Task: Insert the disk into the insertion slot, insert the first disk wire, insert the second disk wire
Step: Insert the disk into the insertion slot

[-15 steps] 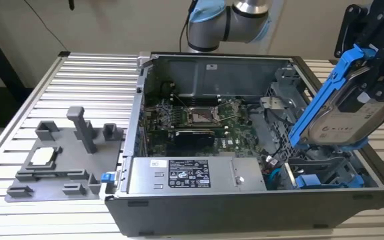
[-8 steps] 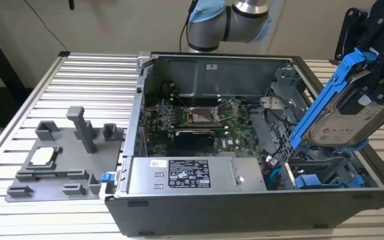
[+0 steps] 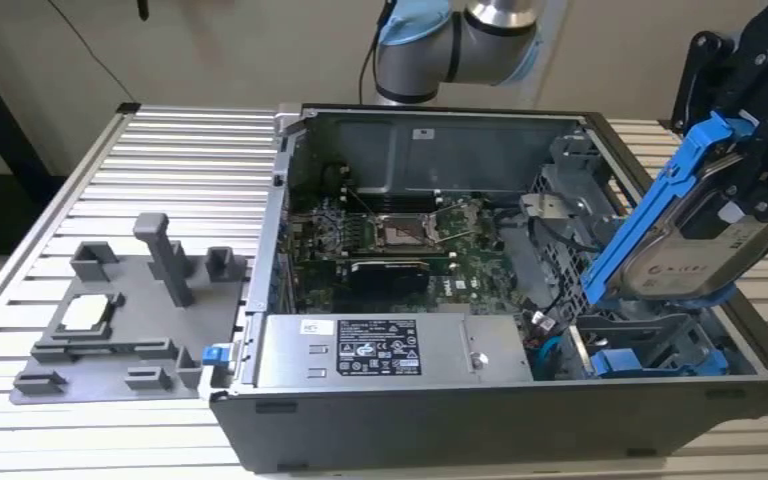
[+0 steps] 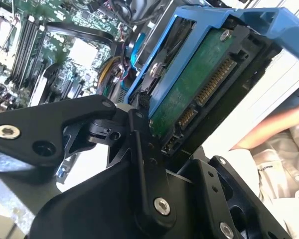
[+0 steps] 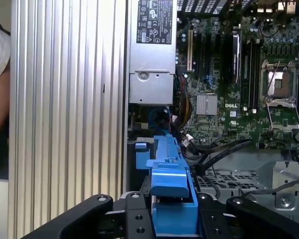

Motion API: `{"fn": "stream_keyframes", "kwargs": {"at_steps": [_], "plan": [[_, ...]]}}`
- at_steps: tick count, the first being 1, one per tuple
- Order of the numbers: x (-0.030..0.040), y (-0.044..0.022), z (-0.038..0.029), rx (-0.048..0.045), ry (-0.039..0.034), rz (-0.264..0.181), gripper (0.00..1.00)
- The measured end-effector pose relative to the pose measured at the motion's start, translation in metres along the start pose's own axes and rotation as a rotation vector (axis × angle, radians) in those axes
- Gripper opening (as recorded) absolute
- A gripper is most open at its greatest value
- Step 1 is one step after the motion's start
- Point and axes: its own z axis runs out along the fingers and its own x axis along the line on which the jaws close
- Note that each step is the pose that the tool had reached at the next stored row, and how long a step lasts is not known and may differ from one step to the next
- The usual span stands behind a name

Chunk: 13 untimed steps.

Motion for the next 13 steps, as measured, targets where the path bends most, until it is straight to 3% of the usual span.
{"fn": "stream_keyframes", "kwargs": {"at_steps": [13], "plan": [[0.0035,-0.0084,0.0156,0.0001,0.0007,-0.014,0.33]]}}
